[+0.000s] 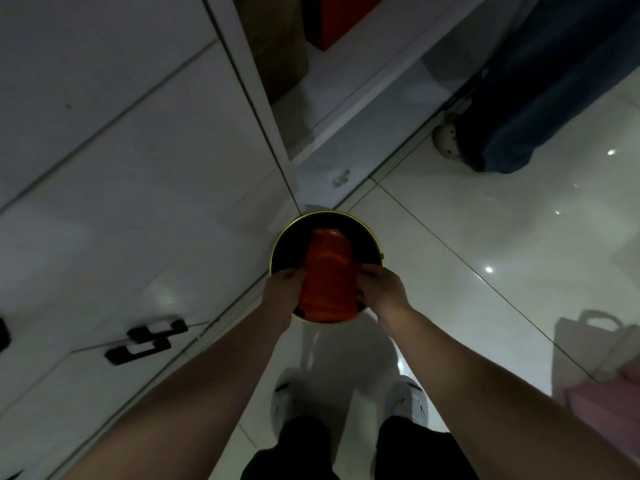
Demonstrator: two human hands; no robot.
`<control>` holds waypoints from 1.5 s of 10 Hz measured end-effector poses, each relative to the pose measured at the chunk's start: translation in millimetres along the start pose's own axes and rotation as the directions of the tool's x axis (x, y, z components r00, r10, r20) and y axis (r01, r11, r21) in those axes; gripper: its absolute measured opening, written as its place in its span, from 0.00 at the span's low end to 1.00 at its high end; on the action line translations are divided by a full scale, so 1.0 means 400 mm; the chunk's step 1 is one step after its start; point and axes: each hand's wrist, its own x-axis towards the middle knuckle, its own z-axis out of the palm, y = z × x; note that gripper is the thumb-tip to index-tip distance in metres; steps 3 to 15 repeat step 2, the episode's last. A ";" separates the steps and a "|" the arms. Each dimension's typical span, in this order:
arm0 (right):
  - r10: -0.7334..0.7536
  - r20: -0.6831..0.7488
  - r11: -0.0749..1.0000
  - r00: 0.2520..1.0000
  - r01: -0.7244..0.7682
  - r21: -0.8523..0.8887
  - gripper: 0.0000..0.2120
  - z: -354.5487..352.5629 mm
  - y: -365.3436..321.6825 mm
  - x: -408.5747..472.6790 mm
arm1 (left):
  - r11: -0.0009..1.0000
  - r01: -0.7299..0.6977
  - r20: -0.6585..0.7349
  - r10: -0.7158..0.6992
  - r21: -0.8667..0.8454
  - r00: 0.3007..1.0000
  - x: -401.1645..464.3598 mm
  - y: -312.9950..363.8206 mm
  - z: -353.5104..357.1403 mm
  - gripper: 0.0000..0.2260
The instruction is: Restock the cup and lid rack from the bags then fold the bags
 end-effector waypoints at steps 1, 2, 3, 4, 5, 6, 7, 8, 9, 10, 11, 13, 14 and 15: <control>0.040 0.000 0.994 0.999 -0.040 0.103 0.11 -0.018 -0.024 -0.006 | 0.999 -0.005 -0.018 0.006 0.043 1.000 -0.009 0.013 -0.012 0.10; 0.061 -0.013 0.988 0.998 -0.059 0.141 0.09 -0.047 -0.055 -0.053 | 0.996 0.084 0.018 -0.083 -0.035 0.996 -0.057 0.037 -0.024 0.11; 0.061 -0.013 0.988 0.998 -0.059 0.141 0.09 -0.047 -0.055 -0.053 | 0.996 0.084 0.018 -0.083 -0.035 0.996 -0.057 0.037 -0.024 0.11; 0.061 -0.013 0.988 0.998 -0.059 0.141 0.09 -0.047 -0.055 -0.053 | 0.996 0.084 0.018 -0.083 -0.035 0.996 -0.057 0.037 -0.024 0.11; 0.061 -0.013 0.988 0.998 -0.059 0.141 0.09 -0.047 -0.055 -0.053 | 0.996 0.084 0.018 -0.083 -0.035 0.996 -0.057 0.037 -0.024 0.11; 0.061 -0.013 0.988 0.998 -0.059 0.141 0.09 -0.047 -0.055 -0.053 | 0.996 0.084 0.018 -0.083 -0.035 0.996 -0.057 0.037 -0.024 0.11; 0.061 -0.013 0.988 0.998 -0.059 0.141 0.09 -0.047 -0.055 -0.053 | 0.996 0.084 0.018 -0.083 -0.035 0.996 -0.057 0.037 -0.024 0.11; 0.061 -0.013 0.988 0.998 -0.059 0.141 0.09 -0.047 -0.055 -0.053 | 0.996 0.084 0.018 -0.083 -0.035 0.996 -0.057 0.037 -0.024 0.11; 0.061 -0.013 0.988 0.998 -0.059 0.141 0.09 -0.047 -0.055 -0.053 | 0.996 0.084 0.018 -0.083 -0.035 0.996 -0.057 0.037 -0.024 0.11; 0.061 -0.013 0.988 0.998 -0.059 0.141 0.09 -0.047 -0.055 -0.053 | 0.996 0.084 0.018 -0.083 -0.035 0.996 -0.057 0.037 -0.024 0.11; 0.061 -0.013 0.988 0.998 -0.059 0.141 0.09 -0.047 -0.055 -0.053 | 0.996 0.084 0.018 -0.083 -0.035 0.996 -0.057 0.037 -0.024 0.11; 0.061 -0.013 0.988 0.998 -0.059 0.141 0.09 -0.047 -0.055 -0.053 | 0.996 0.084 0.018 -0.083 -0.035 0.996 -0.057 0.037 -0.024 0.11; 0.061 -0.013 0.988 0.998 -0.059 0.141 0.09 -0.047 -0.055 -0.053 | 0.996 0.084 0.018 -0.083 -0.035 0.996 -0.057 0.037 -0.024 0.11; 0.061 -0.013 0.988 0.998 -0.059 0.141 0.09 -0.047 -0.055 -0.053 | 0.996 0.084 0.018 -0.083 -0.035 0.996 -0.057 0.037 -0.024 0.11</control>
